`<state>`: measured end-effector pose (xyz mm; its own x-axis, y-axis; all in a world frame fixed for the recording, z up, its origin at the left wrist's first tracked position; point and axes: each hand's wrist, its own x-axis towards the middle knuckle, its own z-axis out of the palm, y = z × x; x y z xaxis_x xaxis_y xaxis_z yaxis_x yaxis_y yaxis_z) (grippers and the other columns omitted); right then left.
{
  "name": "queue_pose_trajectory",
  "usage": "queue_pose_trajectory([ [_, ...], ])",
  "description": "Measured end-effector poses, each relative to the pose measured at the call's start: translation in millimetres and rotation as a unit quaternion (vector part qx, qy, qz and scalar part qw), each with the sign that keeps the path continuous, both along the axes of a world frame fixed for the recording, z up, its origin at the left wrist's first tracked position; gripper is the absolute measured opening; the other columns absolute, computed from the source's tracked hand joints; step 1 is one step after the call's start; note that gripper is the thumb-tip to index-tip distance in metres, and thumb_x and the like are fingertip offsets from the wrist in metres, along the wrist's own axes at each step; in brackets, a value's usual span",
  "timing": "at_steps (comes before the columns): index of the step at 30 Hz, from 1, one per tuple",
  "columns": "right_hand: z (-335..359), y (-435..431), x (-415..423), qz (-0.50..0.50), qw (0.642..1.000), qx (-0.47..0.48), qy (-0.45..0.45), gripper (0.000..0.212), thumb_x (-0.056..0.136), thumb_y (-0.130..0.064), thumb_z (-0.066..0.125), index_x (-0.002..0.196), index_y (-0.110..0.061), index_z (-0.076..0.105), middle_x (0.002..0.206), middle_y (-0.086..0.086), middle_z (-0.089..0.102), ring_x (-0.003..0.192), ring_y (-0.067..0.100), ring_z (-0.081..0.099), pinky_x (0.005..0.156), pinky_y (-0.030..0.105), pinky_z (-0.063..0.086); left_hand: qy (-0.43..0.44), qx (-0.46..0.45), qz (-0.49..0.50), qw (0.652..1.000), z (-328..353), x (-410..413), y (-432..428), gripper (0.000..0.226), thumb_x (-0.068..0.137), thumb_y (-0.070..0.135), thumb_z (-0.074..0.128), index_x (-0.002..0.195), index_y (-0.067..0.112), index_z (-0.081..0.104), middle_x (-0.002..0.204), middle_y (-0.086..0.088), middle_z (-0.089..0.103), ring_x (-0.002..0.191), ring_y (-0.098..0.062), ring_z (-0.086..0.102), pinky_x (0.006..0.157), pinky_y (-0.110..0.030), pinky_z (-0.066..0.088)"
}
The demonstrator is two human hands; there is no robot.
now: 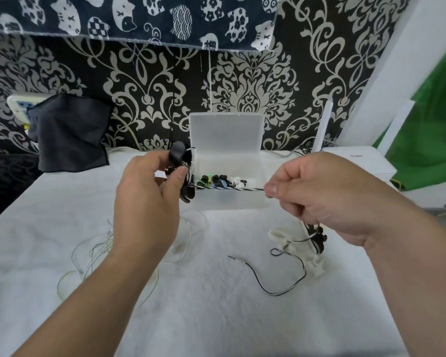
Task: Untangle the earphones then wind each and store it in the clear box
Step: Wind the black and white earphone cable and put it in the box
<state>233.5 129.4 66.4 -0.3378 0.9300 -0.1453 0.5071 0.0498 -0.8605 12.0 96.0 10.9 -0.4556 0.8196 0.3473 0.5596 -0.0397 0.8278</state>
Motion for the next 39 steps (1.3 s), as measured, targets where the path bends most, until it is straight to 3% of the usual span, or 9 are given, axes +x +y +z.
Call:
queue_pose_trajectory([
  [6,-1.7,-7.6,-6.2,0.052,0.995,-0.030,0.085,0.034,0.097,-0.022,0.060,0.066,-0.014,0.071,0.071,0.000,0.068,0.072,0.011,0.061,0.084,0.040,0.053,0.030,-0.040,-0.022,0.999,-2.1,5.5,-9.4,0.008,0.097,0.026,0.059,0.100,0.033,0.059,0.103,0.005,0.061,0.071,0.003,0.062,0.061,-0.011,0.039],
  [11,2.2,-16.5,-11.6,0.103,0.972,-0.092,0.189,0.028,0.083,-0.034,0.061,0.063,-0.016,0.068,0.057,0.002,0.049,0.053,0.013,0.043,0.060,0.025,0.049,0.043,-0.047,-0.056,0.996,-2.7,18.2,-10.9,0.008,0.096,0.024,0.061,0.098,0.031,0.060,0.101,0.010,0.057,0.072,0.009,0.060,0.062,-0.004,0.039],
  [15,3.0,-9.5,-10.1,0.076,0.963,-0.074,0.247,0.023,0.083,-0.027,0.074,0.068,-0.012,0.065,0.053,-0.003,0.034,0.046,0.011,0.024,0.044,0.021,0.027,0.034,-0.084,-0.125,0.988,-3.3,26.8,-9.7,0.014,0.093,0.025,0.065,0.097,0.039,0.062,0.100,0.014,0.060,0.070,-0.001,0.061,0.060,-0.009,0.040],
  [17,0.0,-3.6,-7.3,0.040,0.975,-0.015,0.219,0.015,0.082,-0.017,0.077,0.072,-0.012,0.066,0.052,-0.003,0.032,0.045,0.010,0.023,0.043,0.020,0.025,0.016,-0.098,-0.166,0.981,-2.3,30.9,-11.3,0.019,0.092,0.024,0.067,0.093,0.042,0.062,0.097,0.014,0.063,0.066,-0.003,0.063,0.058,-0.010,0.041],
  [20,-8.7,4.4,-2.7,-0.034,0.986,0.101,0.130,0.021,0.092,-0.023,0.069,0.072,-0.020,0.071,0.049,-0.009,0.037,0.046,0.009,0.030,0.051,0.027,0.029,-0.015,-0.127,-0.211,0.969,-2.1,36.3,-12.4,0.021,0.092,0.024,0.067,0.086,0.044,0.063,0.083,0.012,0.068,0.062,-0.008,0.066,0.063,-0.017,0.048],
  [25,-17.7,10.4,1.8,-0.092,0.981,0.156,0.066,0.033,0.098,-0.037,0.057,0.071,-0.024,0.069,0.054,-0.001,0.033,0.044,0.009,0.029,0.051,0.024,0.026,-0.060,-0.138,-0.254,0.956,-3.4,44.4,-13.9,0.016,0.093,0.022,0.066,0.091,0.037,0.068,0.083,0.018,0.071,0.071,-0.032,0.067,0.079,-0.050,0.058],
  [28,-17.6,11.9,5.5,-0.116,0.979,0.156,0.068,0.042,0.099,-0.044,0.054,0.066,-0.022,0.069,0.060,0.009,0.031,0.047,0.017,0.027,0.051,0.028,0.025,-0.068,-0.130,-0.263,0.954,-2.2,46.6,-14.9,0.016,0.094,0.019,0.065,0.092,0.034,0.069,0.089,0.018,0.071,0.072,-0.038,0.066,0.077,-0.054,0.058],
  [35,-16.3,10.0,6.8,-0.144,0.979,0.136,0.058,0.058,0.096,-0.051,0.053,0.052,-0.015,0.062,0.042,0.000,0.031,0.039,0.014,0.029,0.046,0.024,0.027,-0.058,-0.150,-0.310,0.937,-1.5,49.6,-19.9,0.012,0.094,0.024,0.066,0.096,0.036,0.070,0.079,0.023,0.069,0.074,-0.032,0.065,0.079,-0.050,0.056],
  [39,-18.9,8.3,2.5,-0.155,0.978,0.133,0.048,0.060,0.096,-0.053,0.053,0.049,-0.017,0.059,0.051,0.011,0.035,0.043,0.019,0.031,0.047,0.026,0.030,-0.064,-0.151,-0.342,0.925,-1.6,50.1,-20.7,0.013,0.095,0.024,0.065,0.100,0.036,0.070,0.081,0.013,0.072,0.077,-0.034,0.066,0.081,-0.052,0.056],
])
